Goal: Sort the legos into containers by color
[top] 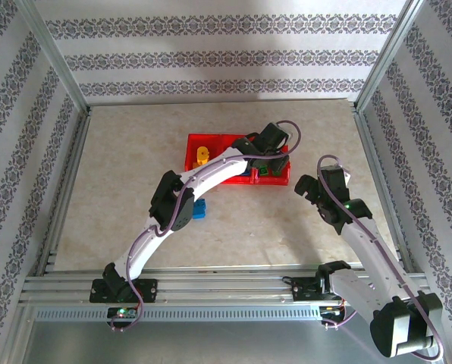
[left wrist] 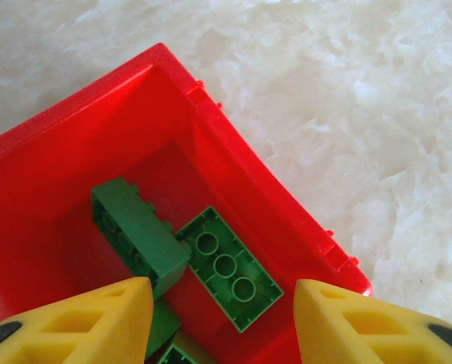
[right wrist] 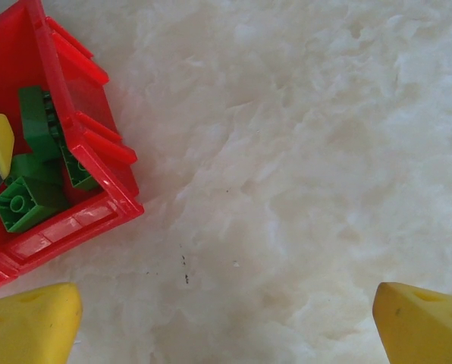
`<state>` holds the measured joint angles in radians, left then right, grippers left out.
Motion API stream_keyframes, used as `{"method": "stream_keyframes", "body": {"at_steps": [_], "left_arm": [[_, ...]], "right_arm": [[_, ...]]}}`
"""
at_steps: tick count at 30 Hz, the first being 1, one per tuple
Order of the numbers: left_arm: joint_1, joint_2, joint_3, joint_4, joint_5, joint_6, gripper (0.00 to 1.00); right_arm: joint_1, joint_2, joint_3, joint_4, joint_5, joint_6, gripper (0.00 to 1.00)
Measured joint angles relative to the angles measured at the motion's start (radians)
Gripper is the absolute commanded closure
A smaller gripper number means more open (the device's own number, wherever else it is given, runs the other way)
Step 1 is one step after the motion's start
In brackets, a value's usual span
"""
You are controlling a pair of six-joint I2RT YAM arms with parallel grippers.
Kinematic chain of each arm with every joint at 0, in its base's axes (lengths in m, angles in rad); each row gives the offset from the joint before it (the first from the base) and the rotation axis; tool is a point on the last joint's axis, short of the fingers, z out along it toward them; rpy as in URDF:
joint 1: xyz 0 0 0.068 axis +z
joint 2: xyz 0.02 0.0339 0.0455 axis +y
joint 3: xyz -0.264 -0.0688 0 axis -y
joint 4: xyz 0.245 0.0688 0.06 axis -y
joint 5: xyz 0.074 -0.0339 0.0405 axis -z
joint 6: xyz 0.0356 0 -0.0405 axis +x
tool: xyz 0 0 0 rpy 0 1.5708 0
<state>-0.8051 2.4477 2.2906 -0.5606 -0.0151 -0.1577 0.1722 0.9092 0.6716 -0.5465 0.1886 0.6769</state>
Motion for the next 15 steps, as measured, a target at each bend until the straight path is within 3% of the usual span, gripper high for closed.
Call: {"method": "stream_keyframes", "body": {"at_steps": [8, 15], "left_arm": [[0.000, -0.274, -0.255, 0.063, -0.067, -0.023, 0.36], [0.014, -0.570, -0.596, 0.230, -0.137, -0.083, 0.14]], "right_arm": [[0.023, 0.000, 0.000, 0.001, -0.023, -0.002, 0.02], [0.119, 0.033, 0.014, 0.012, -0.022, 0.002, 0.02]]}}
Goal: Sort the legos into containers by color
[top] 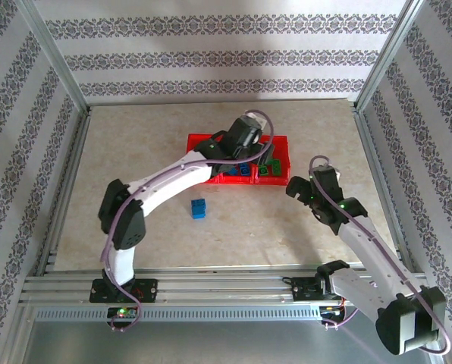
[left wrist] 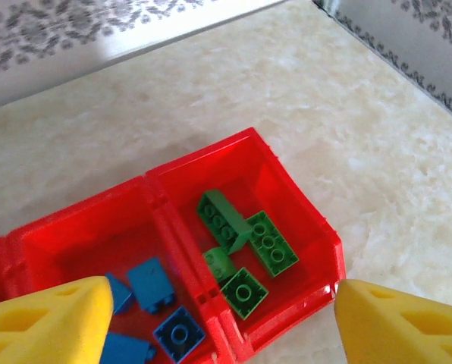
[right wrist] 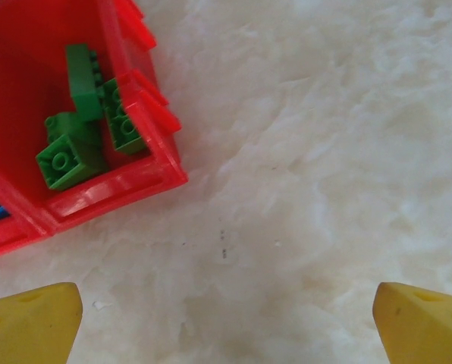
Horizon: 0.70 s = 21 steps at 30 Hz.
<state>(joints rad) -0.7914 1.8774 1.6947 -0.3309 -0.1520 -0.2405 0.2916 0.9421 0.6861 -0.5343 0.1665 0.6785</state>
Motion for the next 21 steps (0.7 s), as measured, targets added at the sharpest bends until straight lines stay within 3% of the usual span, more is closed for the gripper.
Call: {"method": "stream_keyframes", "body": {"at_steps": [4, 11, 21], "left_arm": [[0.050, -0.135, -0.211, 0.075, -0.028, -0.061, 0.00], [0.211, -0.368, -0.567, 0.139, -0.074, -0.200, 0.00], [0.418, -0.667, -0.924, 0.141, -0.137, -0.361, 0.00]], "right_arm": [[0.103, 0.061, 0.050, 0.004, 0.018, 0.003, 0.02], [0.294, 0.215, 0.174, 0.016, 0.071, 0.023, 0.02], [0.493, 0.476, 0.377, 0.018, 0.091, 0.031, 0.03]]}}
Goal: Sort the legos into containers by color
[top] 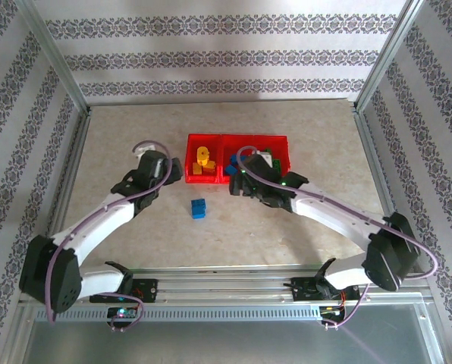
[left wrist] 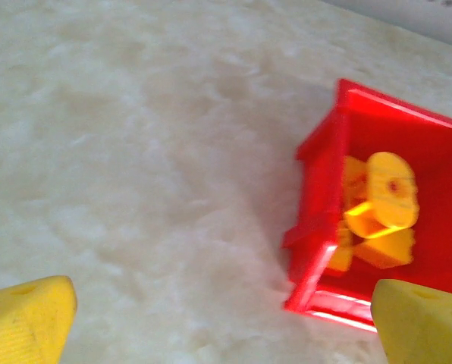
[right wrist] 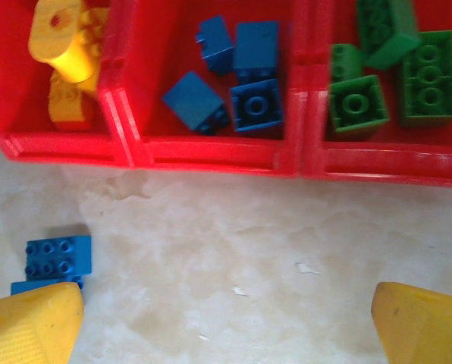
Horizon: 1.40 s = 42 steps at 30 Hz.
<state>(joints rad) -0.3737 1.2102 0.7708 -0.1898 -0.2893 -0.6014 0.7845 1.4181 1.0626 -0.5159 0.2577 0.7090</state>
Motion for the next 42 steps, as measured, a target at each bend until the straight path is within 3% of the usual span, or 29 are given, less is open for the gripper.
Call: {"method": "stream_keyframes", "body": {"at_steps": [5, 19, 32, 42], "left_arm": [[0.061, -0.110, -0.117, 0.000, 0.000, -0.040, 0.00], [0.084, -0.196, -0.234, -0.007, 0.027, -0.073, 0.00], [0.090, -0.219, -0.277, -0.026, 0.053, -0.096, 0.00], [0.100, -0.168, -0.277, -0.026, 0.079, -0.097, 0.00]], "right_arm": [[0.069, 0.129, 0.088, 0.000, -0.012, 0.000, 0.05], [0.202, 0.452, 0.304, -0.010, -0.107, 0.003, 0.05], [0.213, 0.642, 0.446, -0.070, -0.148, -0.008, 0.06], [0.212, 0.685, 0.461, -0.106, -0.151, -0.008, 0.17]]}}
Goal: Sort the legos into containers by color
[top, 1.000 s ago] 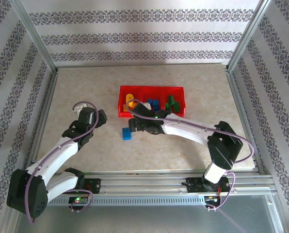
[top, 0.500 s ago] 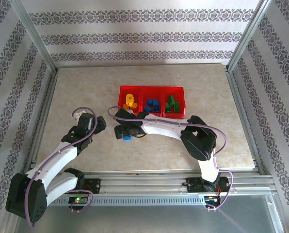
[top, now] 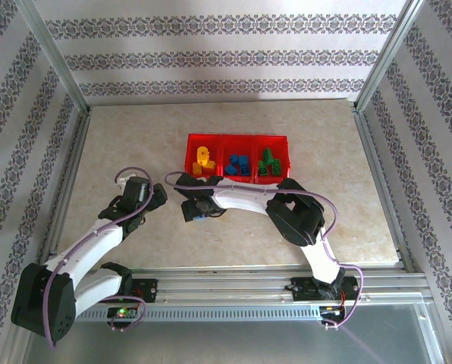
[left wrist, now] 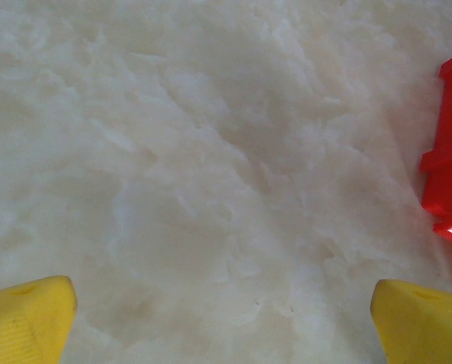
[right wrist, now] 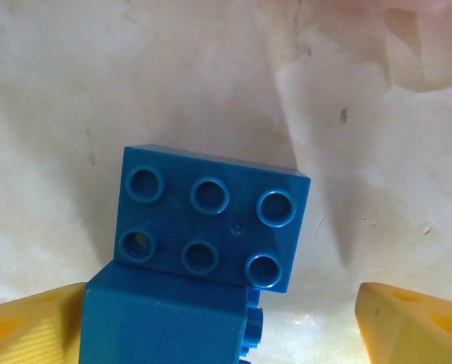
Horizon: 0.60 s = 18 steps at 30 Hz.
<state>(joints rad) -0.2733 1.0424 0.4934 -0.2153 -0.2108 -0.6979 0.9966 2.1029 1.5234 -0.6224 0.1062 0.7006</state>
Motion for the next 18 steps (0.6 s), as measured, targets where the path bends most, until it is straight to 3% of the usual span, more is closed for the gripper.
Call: {"method": "stream_keyframes", "body": {"at_steps": [5, 18], "left_arm": [[0.001, 0.018, 0.000, 0.001, 0.005, 0.000, 0.00], [0.001, 0.050, 0.000, 0.007, 0.027, -0.011, 0.00]], "right_arm": [[-0.006, 0.000, -0.001, 0.000, -0.003, -0.003, 0.29], [-0.026, -0.007, -0.027, 0.001, -0.008, -0.007, 0.50]]}}
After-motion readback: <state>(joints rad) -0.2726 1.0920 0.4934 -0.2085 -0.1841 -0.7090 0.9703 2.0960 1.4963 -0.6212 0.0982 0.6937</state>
